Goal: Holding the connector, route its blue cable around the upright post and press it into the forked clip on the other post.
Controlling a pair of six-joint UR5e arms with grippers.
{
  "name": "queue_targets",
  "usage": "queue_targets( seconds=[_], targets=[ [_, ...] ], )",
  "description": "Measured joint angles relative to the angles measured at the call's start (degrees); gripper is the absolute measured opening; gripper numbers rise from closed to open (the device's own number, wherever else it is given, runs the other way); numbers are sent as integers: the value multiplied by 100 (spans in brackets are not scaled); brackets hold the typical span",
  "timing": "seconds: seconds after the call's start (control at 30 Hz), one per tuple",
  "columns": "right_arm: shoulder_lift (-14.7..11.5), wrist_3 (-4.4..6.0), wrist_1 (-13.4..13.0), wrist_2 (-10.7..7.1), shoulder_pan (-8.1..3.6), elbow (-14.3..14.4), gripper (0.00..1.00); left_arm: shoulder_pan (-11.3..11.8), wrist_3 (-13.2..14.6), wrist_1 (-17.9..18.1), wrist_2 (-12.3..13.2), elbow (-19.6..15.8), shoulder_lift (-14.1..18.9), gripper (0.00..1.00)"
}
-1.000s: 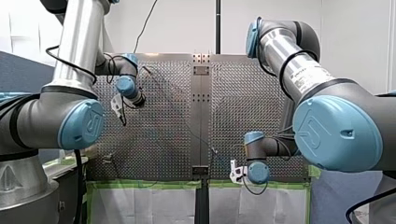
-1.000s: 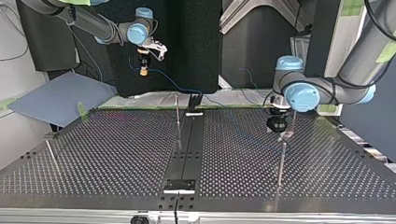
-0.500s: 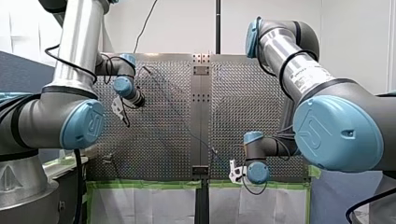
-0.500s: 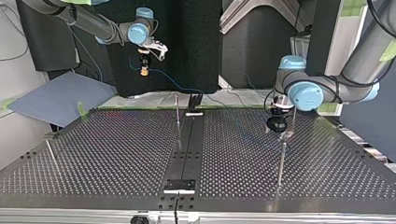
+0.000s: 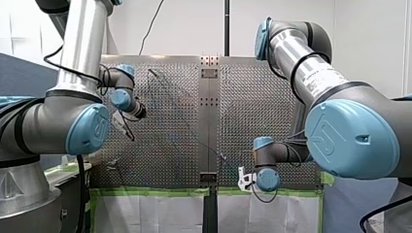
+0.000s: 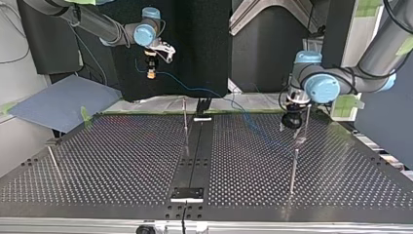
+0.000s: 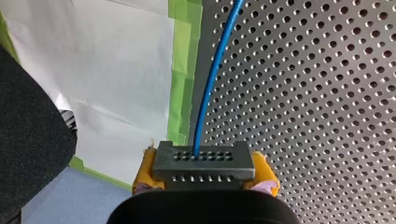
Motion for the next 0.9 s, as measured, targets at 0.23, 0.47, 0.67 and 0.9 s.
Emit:
queue_targets(
  seconds=[0.23,0.47,0.67,0.9],
  targets=[
    [0,5,4,0,-4,1,0,139,-409,-31,-77,-264,14,100],
    [0,18,-3,-2,-18,-3,0,131,-395,-407,-447,-308,307,100],
    [0,32,-4,-93,-34,-19,0,130,-106,-721,-759,-305,615,100],
    [1,68,57,-121,-41,-52,0,169,215,-1043,-1083,-296,937,100]
  ],
)
